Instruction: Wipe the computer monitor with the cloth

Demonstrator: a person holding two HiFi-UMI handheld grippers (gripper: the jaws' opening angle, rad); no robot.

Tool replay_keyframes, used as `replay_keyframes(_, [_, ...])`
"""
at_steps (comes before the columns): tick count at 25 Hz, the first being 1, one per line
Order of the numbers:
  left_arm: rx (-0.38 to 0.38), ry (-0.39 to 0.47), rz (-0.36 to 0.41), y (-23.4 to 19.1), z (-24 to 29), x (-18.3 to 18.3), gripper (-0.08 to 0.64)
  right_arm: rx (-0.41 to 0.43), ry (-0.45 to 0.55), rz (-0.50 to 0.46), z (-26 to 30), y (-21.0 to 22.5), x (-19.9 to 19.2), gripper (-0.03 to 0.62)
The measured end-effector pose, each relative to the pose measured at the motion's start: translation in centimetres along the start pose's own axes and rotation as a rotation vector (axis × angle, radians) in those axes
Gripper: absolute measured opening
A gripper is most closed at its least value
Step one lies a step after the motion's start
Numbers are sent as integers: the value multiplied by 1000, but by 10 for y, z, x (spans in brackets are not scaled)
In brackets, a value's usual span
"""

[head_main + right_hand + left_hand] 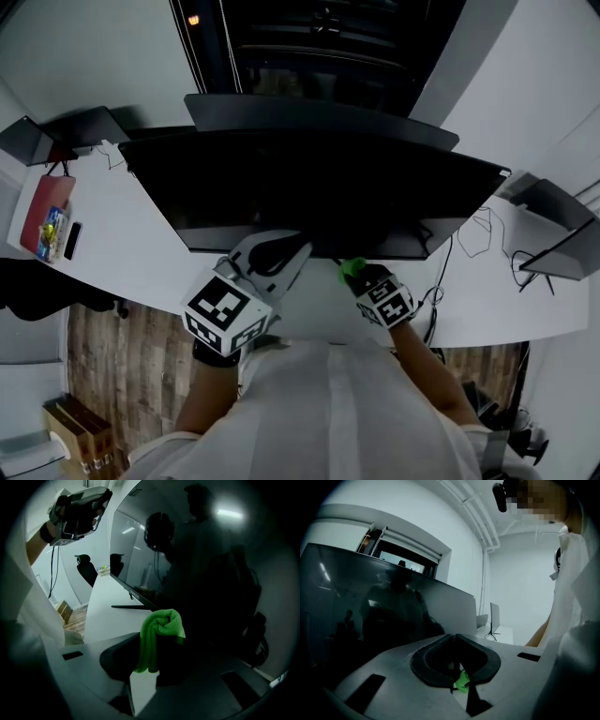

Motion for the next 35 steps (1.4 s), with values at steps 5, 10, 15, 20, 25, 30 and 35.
replay_keyframes(5, [-12, 7, -3, -19, -21, -4, 40, 3, -9, -8, 13, -19, 18, 71])
replay_keyframes(10, [-24, 13, -7, -35, -44, -10, 40, 1, -16, -9, 26, -39, 33, 71])
replay_keyframes(15, [-34, 17, -16, -51, -66, -16, 40, 4, -16, -14, 38, -57, 51, 71])
replay_keyframes(20, [-33, 17, -28, -67, -89, -23, 40, 10, -15, -19, 51, -78, 68, 71])
replay_keyframes(25, [-40, 22, -25, -80, -111, -25, 40, 13, -24, -26, 63, -99, 87, 71])
replay_keyframes(30, [-42, 16, -21, -92, -134, -28, 40, 11, -14, -20, 77, -117, 103, 71])
replay_keyframes(35, [-20, 10, -22, -104, -166, -30, 40, 9, -8, -12, 88, -136, 119, 71])
Point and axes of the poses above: the fingertips, and each gripper's own axes: z forward along the fingers, y to its right, x out of its top, the point moved 9 cm from there along -z, backward along the fingers, and after that the axes turned 7 degrees about -x, right-handed, at the moved point
